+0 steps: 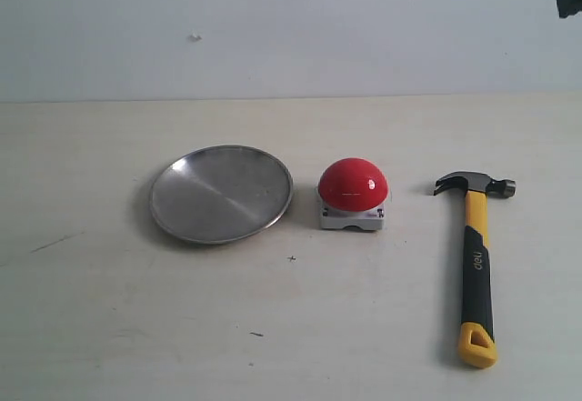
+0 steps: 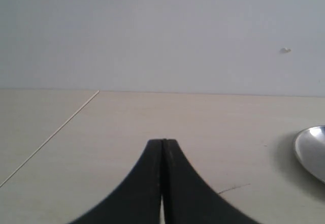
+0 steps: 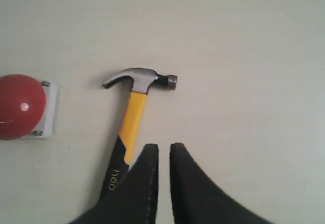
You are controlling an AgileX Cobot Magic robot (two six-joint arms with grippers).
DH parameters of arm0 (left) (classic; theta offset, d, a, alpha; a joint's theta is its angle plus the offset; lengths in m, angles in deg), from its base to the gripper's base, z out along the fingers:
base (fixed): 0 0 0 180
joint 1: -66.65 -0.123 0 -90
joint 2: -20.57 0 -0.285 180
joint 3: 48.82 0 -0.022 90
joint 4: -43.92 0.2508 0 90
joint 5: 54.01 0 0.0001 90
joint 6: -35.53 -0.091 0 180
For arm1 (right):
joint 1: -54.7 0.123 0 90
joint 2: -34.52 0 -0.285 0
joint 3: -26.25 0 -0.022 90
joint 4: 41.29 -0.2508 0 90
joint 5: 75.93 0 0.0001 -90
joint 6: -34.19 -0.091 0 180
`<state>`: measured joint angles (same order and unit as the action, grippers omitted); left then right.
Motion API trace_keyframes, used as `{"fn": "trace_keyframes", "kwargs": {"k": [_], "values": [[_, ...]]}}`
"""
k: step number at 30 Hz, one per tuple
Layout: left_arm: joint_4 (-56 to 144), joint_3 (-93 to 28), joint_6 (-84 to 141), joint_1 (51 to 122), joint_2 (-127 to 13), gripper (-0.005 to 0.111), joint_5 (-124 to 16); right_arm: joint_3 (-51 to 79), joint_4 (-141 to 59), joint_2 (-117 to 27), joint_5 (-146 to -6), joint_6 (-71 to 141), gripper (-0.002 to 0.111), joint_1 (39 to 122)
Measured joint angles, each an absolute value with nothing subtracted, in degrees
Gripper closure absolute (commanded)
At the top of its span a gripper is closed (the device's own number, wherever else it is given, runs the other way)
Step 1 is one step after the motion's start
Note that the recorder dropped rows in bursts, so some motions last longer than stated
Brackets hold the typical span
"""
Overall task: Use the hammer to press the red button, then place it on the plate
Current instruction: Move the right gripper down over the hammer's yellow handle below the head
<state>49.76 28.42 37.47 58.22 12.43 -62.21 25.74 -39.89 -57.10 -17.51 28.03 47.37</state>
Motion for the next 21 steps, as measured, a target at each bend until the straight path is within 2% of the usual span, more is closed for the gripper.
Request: {"fn": "trace_keyframes", "kwargs": {"k": [4,8,18,21], "values": [[49.8,28.4,37.5,58.2,12.4,0.107,-62.2,25.9,-37.4,-64.8,-15.2,22.4,0.067,47.4],[49.8,28.4,37.5,58.2,12.4,0.107,-62.2,25.9,-41.3,-71.0,-15.9,22.1,0.068,47.5],[49.8,28.4,37.5,58.2,12.4,0.107,-62.2,25.3,-44.4,-75.9,-17.6,25.1,0.069,48.6],[49.8,28.4,37.5,58.2,12.4,0.107,-62.2,24.9,-44.5,-79.0,-18.4,24.5,0.064,48.6]]}}
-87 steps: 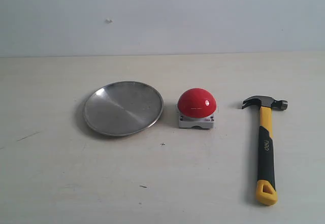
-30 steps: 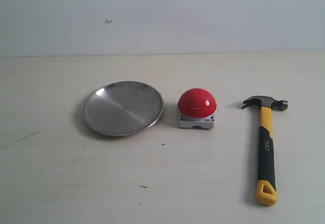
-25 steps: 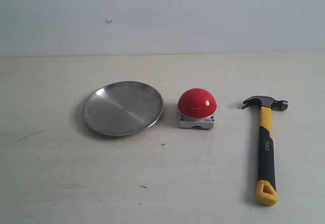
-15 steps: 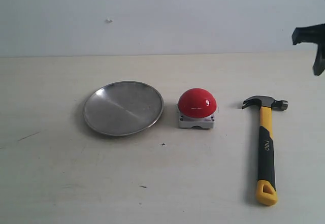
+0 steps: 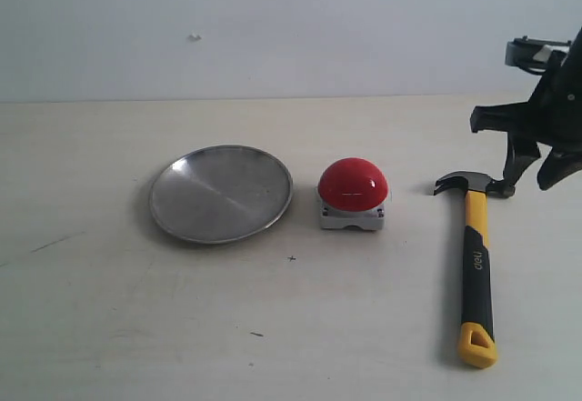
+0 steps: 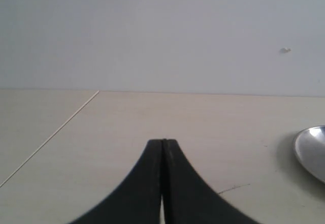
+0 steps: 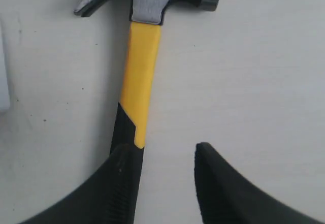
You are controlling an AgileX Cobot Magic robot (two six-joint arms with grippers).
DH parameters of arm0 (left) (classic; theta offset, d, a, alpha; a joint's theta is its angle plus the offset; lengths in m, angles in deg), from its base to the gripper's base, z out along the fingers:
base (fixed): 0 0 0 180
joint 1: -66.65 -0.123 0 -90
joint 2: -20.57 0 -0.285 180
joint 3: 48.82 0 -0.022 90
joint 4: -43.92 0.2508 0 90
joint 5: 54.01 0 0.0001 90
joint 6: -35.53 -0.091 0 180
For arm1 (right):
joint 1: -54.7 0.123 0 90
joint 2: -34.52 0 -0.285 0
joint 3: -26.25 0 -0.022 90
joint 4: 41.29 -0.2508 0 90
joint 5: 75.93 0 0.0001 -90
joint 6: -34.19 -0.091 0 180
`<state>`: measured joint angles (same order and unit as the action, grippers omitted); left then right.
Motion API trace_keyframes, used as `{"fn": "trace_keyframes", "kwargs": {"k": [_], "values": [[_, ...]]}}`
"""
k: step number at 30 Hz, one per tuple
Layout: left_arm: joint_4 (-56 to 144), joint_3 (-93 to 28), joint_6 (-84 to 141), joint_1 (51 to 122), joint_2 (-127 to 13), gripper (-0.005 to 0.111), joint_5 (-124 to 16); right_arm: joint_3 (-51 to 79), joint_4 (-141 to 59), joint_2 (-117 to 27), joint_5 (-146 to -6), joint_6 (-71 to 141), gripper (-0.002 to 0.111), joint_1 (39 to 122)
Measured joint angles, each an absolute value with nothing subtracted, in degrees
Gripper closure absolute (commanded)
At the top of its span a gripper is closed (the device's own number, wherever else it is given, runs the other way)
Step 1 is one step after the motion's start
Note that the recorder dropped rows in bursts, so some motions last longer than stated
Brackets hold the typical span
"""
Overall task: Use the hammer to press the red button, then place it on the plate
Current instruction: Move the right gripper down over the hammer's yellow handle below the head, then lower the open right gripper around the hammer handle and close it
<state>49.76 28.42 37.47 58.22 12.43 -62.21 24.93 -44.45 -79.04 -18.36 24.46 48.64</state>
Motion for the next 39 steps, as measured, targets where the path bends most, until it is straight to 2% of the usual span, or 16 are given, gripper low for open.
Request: {"fn": "trace_keyframes", "kwargs": {"k": [4,22,39], "values": [[49.8,28.4,37.5,58.2,12.4,0.107,-62.2,24.8,-44.6,-83.3,-22.0,22.7,0.054,48.6],[49.8,28.4,37.5,58.2,12.4,0.107,-62.2,24.8,-39.9,-88.2,-33.5,11.7,0.054,51.4],[49.8,28.4,37.5,58.2,12.4,0.107,-62.2,25.0,-39.3,-88.7,-35.0,7.5,0.054,52.6]]}}
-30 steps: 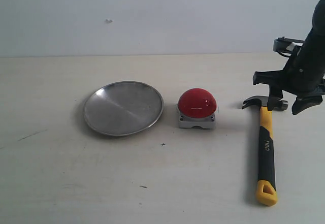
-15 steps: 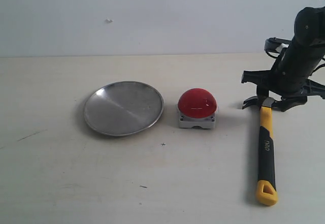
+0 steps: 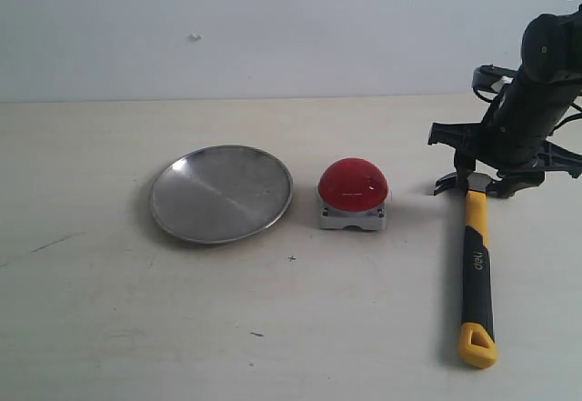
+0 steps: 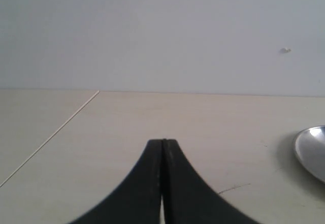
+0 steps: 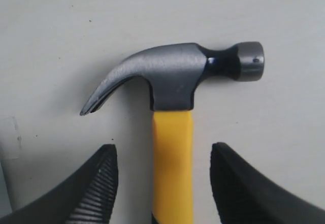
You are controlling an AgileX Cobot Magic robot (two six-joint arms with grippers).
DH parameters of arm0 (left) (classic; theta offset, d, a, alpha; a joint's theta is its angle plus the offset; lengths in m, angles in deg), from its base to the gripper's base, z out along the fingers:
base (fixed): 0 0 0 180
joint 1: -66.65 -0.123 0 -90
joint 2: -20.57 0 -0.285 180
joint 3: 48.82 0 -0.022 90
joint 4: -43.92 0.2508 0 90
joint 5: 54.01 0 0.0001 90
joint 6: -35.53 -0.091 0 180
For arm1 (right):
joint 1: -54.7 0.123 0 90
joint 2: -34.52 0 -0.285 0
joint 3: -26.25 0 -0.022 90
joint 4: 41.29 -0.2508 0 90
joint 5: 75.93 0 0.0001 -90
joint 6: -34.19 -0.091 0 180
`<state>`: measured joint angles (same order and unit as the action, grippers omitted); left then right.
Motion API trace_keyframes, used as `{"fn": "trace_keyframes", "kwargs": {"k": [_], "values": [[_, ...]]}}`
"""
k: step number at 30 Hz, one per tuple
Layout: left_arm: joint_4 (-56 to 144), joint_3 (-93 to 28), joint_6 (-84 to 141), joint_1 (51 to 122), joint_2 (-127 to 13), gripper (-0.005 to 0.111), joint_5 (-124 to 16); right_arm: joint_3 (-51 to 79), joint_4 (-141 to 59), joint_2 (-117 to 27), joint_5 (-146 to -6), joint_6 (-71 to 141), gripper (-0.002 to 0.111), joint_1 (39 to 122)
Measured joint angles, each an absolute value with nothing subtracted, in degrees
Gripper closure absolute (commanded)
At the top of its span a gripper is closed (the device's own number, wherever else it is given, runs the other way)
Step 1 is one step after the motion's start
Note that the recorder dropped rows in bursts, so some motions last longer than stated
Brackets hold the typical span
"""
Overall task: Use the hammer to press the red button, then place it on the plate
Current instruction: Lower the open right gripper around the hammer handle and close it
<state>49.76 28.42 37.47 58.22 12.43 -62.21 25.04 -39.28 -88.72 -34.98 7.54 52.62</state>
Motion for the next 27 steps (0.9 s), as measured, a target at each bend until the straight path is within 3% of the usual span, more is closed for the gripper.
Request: {"fn": "trace_keyframes", "kwargs": {"k": [9,27], "values": [[49.8,28.4,37.5,58.2,12.4,0.107,-62.2,28.3,-38.9,-92.6,-31.0,7.9,0.054,52.6],[49.8,28.4,37.5,58.2,12.4,0.107,-62.2,28.4,-44.6,-92.7,-35.8,8.5,0.054,52.6]]}}
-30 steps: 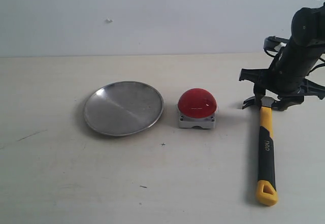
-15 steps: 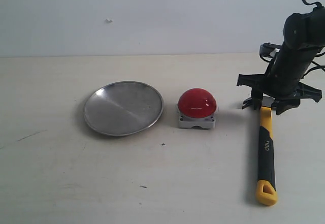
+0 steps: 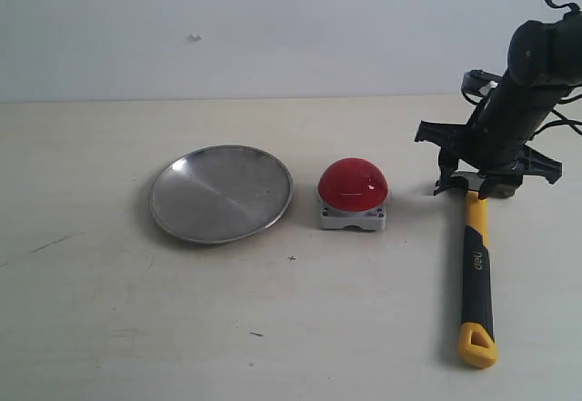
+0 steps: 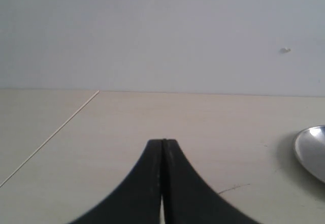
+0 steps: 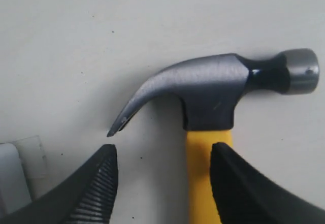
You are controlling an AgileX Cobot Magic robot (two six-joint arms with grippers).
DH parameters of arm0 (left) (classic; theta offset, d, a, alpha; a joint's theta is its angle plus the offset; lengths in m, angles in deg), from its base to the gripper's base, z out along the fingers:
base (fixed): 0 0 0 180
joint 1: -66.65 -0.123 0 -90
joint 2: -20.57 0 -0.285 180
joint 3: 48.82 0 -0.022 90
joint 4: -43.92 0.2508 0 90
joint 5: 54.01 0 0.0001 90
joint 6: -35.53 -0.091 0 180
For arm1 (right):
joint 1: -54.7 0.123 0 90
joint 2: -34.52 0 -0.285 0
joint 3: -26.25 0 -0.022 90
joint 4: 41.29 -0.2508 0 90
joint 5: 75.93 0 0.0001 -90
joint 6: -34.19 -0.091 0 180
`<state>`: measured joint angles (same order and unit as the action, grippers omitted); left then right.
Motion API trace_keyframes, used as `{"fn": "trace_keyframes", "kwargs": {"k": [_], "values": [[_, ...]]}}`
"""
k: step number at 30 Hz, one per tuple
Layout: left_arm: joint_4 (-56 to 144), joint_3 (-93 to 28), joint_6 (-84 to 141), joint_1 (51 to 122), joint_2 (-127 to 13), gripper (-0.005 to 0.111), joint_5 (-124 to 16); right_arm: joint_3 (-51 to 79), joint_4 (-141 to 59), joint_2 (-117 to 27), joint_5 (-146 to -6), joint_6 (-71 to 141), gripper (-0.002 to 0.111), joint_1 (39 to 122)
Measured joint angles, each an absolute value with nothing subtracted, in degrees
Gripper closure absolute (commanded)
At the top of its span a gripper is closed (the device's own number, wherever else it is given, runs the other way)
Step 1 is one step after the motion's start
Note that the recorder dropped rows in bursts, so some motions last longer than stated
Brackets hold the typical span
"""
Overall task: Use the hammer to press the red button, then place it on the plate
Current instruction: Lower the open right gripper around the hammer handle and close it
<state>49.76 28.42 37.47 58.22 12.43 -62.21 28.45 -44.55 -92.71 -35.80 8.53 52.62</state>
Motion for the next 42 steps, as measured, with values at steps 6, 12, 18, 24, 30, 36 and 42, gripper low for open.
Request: {"fn": "trace_keyframes", "kwargs": {"k": [6,12,18,24,30,36,42], "values": [[49.8,28.4,37.5,58.2,12.4,0.107,-62.2,31.3,-44.6,-91.3,-31.3,9.6,0.054,52.6],[49.8,28.4,37.5,58.2,12.4,0.107,-62.2,33.1,-44.1,-91.3,-25.5,10.0,0.054,52.6],[49.8,28.4,37.5,58.2,12.4,0.107,-62.2,33.1,-42.0,-94.5,-23.5,10.1,0.054,52.6],[49.8,28.4,37.5,58.2,12.4,0.107,-62.2,33.1,-41.3,-96.4,-25.4,10.1,0.054,52.6],[49.8,28.4,37.5,58.2,12.4,0.107,-62.2,33.1,-40.0,-97.6,-27.5,9.2,0.054,52.6],[49.8,28.4,37.5,58.2,12.4,0.107,-62.2,33.1,-39.9,-97.6,-29.3,8.8,0.054,52.6],[49.8,28.4,37.5,58.2,12.4,0.107,-62.2,33.1,-39.8,-98.4,-29.7,8.7,0.054,52.6]]}}
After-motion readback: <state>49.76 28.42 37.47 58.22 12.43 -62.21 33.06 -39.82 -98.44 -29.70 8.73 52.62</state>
